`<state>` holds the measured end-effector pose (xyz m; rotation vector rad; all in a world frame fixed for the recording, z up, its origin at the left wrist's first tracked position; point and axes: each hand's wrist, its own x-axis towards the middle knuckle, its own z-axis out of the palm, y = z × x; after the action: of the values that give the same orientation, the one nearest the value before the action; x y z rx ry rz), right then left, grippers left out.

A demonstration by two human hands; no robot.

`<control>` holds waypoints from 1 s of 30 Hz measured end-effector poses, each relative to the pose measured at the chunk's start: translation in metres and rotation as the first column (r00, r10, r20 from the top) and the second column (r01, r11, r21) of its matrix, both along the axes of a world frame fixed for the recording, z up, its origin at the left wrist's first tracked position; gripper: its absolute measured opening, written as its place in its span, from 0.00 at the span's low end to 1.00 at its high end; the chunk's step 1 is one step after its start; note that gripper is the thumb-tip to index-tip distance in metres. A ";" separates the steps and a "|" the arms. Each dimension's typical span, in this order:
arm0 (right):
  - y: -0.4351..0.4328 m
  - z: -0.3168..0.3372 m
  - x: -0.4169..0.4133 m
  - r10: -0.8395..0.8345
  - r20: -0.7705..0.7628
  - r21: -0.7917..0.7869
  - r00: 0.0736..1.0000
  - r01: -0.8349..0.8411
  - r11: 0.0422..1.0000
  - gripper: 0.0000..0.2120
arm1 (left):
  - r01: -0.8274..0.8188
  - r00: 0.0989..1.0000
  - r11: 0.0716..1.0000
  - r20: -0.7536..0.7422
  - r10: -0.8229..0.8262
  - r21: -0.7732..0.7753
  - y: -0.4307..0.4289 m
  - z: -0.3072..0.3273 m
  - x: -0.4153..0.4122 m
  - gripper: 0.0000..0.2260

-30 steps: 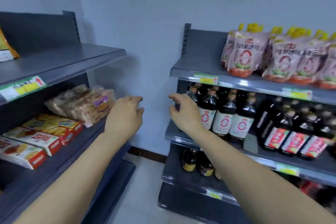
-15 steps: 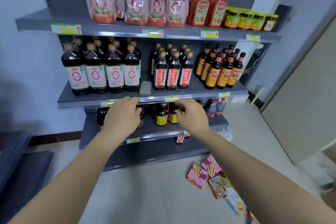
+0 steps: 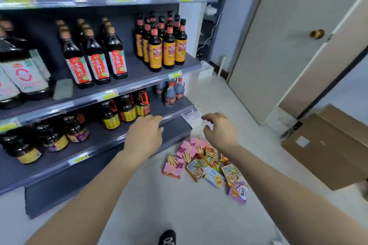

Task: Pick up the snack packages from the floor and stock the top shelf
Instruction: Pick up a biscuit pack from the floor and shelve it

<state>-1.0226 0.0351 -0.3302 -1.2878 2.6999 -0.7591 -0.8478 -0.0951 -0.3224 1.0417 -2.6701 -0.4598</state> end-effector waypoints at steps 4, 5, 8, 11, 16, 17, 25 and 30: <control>0.009 -0.020 -0.055 -0.110 0.042 0.053 0.993 0.108 0.993 0.17 | 0.105 0.994 0.994 0.020 -0.105 0.009 -0.009 -0.019 -0.072 0.16; 0.011 -0.025 -0.069 -0.133 0.051 0.069 0.990 0.130 0.989 0.17 | 0.133 0.990 0.991 0.036 -0.133 0.013 -0.010 -0.024 -0.090 0.16; 0.019 -0.038 -0.108 -0.203 0.071 0.105 0.977 0.195 0.975 0.17 | 0.199 0.975 0.979 0.086 -0.202 0.051 -0.012 -0.040 -0.143 0.15; 0.028 -0.054 -0.143 -0.253 0.089 0.146 0.963 0.238 0.960 0.17 | 0.263 0.950 0.961 0.148 -0.274 0.087 -0.010 -0.057 -0.190 0.14; 0.047 -0.080 -0.202 -0.324 0.145 0.207 0.935 0.292 0.934 0.16 | 0.345 0.922 0.927 0.131 -0.364 0.146 0.001 -0.085 -0.259 0.13; 0.051 -0.086 -0.216 -0.338 0.155 0.219 0.928 0.301 0.928 0.16 | 0.357 0.919 0.920 0.117 -0.377 0.161 0.005 -0.090 -0.274 0.14; 0.086 -0.144 -0.332 -0.407 0.217 0.356 0.887 0.317 0.879 0.18 | 0.353 0.884 0.905 0.234 -0.406 0.236 0.039 -0.147 -0.397 0.11; 0.102 -0.191 -0.391 -0.443 0.248 0.422 0.861 0.316 0.850 0.17 | 0.357 0.859 0.885 0.266 -0.437 0.299 0.053 -0.201 -0.459 0.11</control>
<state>-1.4134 0.1369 -0.5208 -0.4805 2.6570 -0.4066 -1.3067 -0.0425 -0.5238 0.6491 -3.2141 -0.7671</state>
